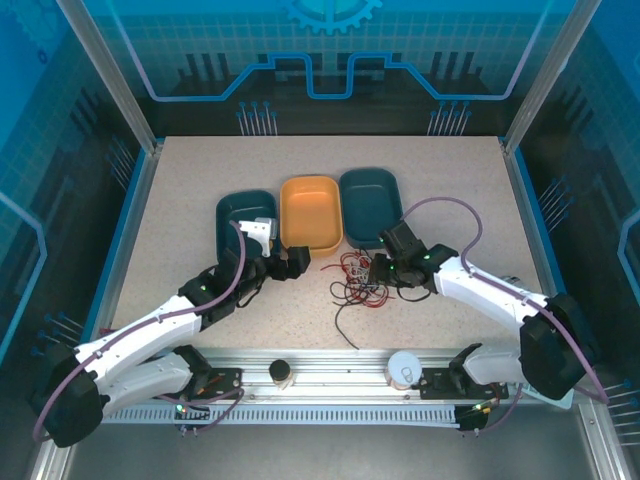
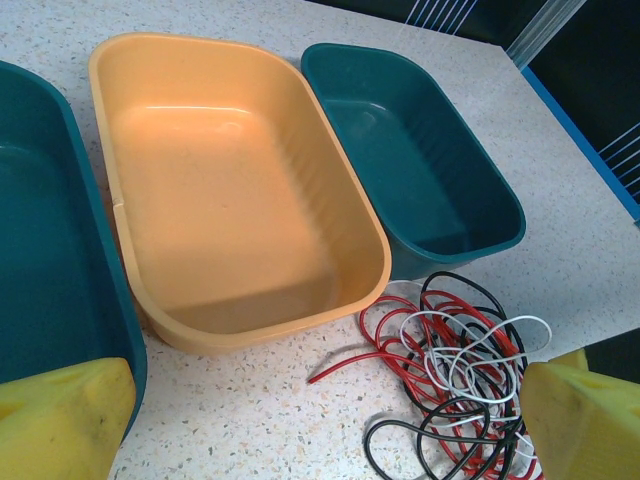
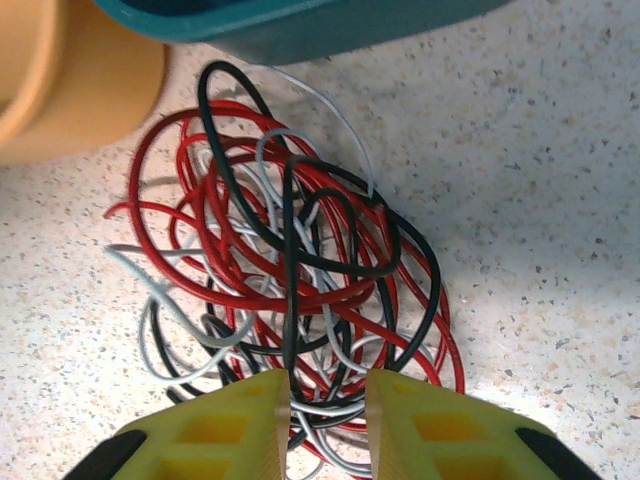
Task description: Untangle the cables
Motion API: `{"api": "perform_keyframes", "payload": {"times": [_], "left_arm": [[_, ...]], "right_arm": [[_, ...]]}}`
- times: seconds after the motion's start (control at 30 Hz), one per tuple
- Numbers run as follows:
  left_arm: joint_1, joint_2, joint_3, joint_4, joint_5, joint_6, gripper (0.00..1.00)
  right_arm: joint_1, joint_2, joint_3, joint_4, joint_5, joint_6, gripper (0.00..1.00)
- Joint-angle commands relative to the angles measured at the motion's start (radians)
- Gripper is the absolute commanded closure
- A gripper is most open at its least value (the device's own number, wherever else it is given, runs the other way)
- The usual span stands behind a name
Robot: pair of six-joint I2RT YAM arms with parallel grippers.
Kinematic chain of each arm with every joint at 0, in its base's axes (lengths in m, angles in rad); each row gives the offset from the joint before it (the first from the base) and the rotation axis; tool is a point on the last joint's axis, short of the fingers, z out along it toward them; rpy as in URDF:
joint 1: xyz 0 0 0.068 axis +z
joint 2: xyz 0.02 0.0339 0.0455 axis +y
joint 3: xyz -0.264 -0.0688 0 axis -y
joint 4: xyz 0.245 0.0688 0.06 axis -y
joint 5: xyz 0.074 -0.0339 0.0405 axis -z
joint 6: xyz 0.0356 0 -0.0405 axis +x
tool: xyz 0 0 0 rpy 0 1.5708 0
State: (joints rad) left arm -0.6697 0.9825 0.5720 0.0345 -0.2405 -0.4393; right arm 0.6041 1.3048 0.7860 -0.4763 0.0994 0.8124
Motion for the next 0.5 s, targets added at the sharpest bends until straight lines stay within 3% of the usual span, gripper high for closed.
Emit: {"api": "perform_keyframes", "payload": {"times": [0.0, 0.47], "left_arm": [[-0.004, 0.004, 0.014, 0.019, -0.019, -0.008, 0.01], [-0.004, 0.008, 0.000, 0.014, -0.020, -0.032, 0.01]], "right_arm": [[0.016, 0.031, -0.016, 0.032, -0.003, 0.030, 0.74], [0.047, 0.054, 0.001, 0.054, 0.000, 0.038, 0.74]]}}
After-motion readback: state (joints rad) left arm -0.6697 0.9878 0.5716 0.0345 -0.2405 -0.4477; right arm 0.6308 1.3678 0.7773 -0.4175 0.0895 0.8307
